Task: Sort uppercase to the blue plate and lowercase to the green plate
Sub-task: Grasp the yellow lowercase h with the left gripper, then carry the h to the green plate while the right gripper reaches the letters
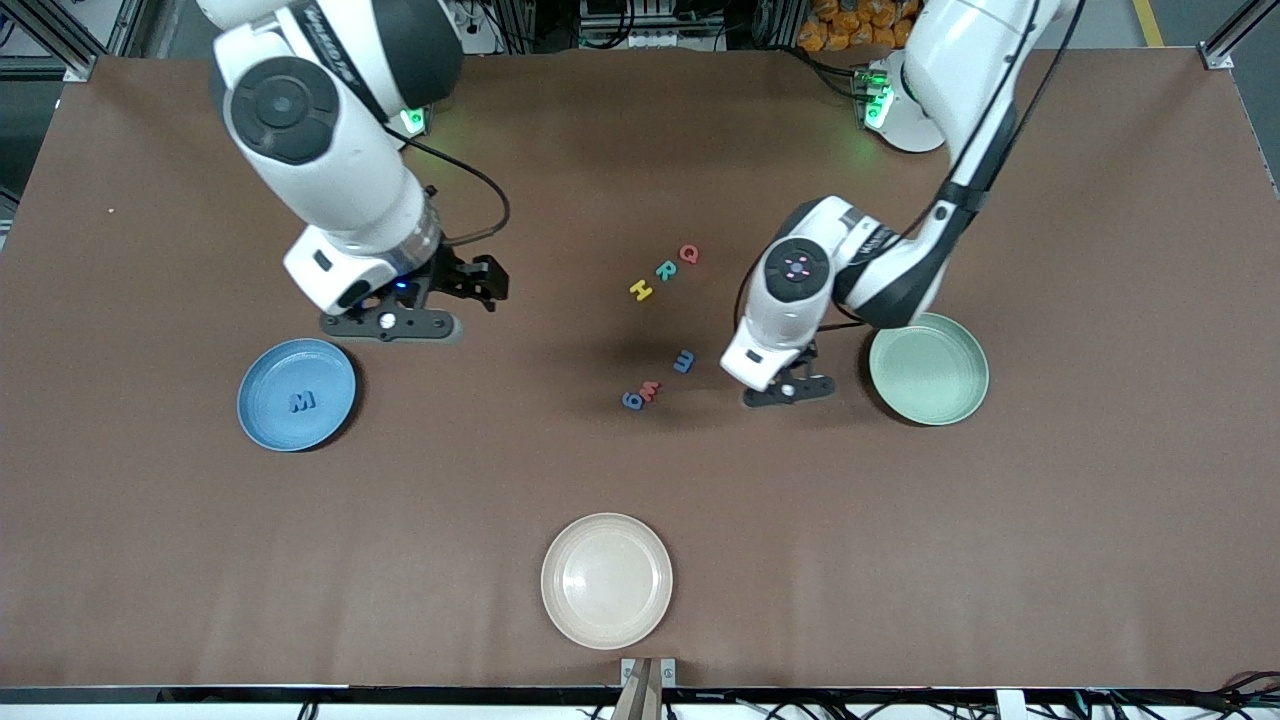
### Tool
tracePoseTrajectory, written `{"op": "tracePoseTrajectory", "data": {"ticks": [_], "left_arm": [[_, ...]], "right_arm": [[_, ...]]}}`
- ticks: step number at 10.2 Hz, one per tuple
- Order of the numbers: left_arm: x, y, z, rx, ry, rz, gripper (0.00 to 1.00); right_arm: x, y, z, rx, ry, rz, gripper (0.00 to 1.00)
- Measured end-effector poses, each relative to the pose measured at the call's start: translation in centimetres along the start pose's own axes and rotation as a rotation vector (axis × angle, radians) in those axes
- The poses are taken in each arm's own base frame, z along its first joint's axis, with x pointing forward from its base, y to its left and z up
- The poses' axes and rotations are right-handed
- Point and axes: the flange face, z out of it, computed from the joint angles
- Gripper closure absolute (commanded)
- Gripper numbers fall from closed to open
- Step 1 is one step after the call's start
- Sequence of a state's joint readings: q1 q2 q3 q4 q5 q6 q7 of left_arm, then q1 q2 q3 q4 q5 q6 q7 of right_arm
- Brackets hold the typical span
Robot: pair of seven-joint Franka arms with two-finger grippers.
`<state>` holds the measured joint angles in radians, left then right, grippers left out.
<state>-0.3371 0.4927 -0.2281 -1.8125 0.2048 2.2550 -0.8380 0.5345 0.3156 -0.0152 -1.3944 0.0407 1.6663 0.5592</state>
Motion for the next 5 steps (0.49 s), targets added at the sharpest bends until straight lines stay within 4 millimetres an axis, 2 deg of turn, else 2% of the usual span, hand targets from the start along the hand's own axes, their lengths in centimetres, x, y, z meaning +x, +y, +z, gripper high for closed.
{"op": "tracePoseTrajectory", "data": {"ticks": [3,5], "left_arm": [[3.8,-5.4,-2.6,0.007,0.016,-0.050,1.00],[5.6,-8.4,-2.8,0.018,0.008,-0.034,1.00]], "right_arm": [[-1.6,-4.7,2.8,-0.006,-0.001,0.077,0.00],[-3.3,-7.8,4.5,-0.012,-0.004,0.151,0.00]]}}
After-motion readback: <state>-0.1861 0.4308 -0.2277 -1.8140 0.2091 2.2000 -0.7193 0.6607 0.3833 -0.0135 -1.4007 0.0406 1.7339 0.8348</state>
